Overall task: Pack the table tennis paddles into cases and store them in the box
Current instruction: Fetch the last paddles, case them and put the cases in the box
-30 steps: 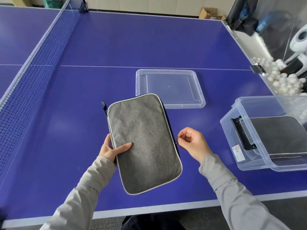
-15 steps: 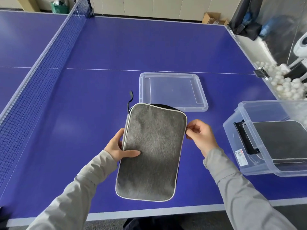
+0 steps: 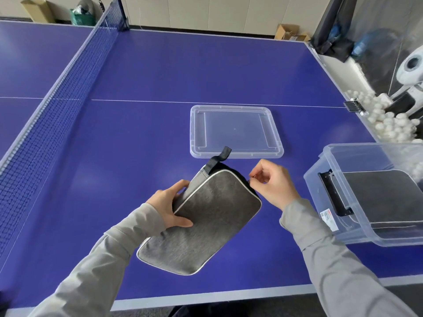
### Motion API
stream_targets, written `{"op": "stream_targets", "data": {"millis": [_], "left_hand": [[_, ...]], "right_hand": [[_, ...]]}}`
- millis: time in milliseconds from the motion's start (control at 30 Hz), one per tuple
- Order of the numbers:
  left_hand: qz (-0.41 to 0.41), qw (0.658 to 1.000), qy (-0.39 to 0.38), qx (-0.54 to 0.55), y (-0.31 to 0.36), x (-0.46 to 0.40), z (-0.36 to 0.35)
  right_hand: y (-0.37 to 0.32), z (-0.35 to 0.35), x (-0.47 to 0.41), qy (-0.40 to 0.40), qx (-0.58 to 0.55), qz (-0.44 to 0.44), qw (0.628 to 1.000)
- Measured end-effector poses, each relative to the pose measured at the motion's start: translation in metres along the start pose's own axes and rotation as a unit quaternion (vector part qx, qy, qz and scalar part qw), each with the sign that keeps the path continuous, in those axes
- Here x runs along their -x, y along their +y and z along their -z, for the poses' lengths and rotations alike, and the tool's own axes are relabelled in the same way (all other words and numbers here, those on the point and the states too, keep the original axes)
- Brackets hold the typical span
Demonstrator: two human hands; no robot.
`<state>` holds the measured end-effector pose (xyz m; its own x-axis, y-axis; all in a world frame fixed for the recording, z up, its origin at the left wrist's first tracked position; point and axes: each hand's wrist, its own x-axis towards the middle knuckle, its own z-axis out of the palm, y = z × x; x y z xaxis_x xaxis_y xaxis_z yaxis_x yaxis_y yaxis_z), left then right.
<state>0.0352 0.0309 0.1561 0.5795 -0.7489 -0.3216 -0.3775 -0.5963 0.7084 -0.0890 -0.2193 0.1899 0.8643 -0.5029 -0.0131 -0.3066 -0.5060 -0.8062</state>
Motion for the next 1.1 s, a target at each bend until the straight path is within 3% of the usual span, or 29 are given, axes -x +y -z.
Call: {"op": "stream_targets", "data": {"millis": [233, 433, 567, 733, 867, 967, 1100], "left_hand": [[-0.006, 0.983, -0.026, -0.181, 0.014, -0.006, 0.000], [-0.008, 0.983, -0.013, -0.182, 0.014, -0.009, -0.003], [-0.001, 0.989, 0.010, -0.150, 0.008, -0.008, -0.009], [0.045, 0.998, 0.048, -0.019, -0.005, -0.009, -0.016], [0.071, 0.981, 0.110, 0.141, -0.019, -0.002, -0.022], [0.089, 0.928, 0.173, 0.318, -0.028, 0.001, -0.027], [0.117, 0.817, 0.263, 0.499, -0.030, 0.003, -0.034]], "right_hand": [[-0.027, -0.008, 0.004, -0.005, -0.036, 0.071, 0.997], [-0.042, -0.014, 0.006, -0.006, 0.077, 0.209, 0.975], [-0.044, -0.021, 0.004, -0.018, 0.081, 0.223, 0.971], [-0.033, -0.032, 0.001, 0.027, 0.030, 0.183, 0.982], [-0.013, -0.040, 0.009, 0.048, -0.019, 0.090, 0.995], [0.006, -0.047, 0.023, 0.033, -0.068, -0.009, 0.997], [0.024, -0.060, 0.044, 0.034, -0.147, -0.140, 0.979]]}}
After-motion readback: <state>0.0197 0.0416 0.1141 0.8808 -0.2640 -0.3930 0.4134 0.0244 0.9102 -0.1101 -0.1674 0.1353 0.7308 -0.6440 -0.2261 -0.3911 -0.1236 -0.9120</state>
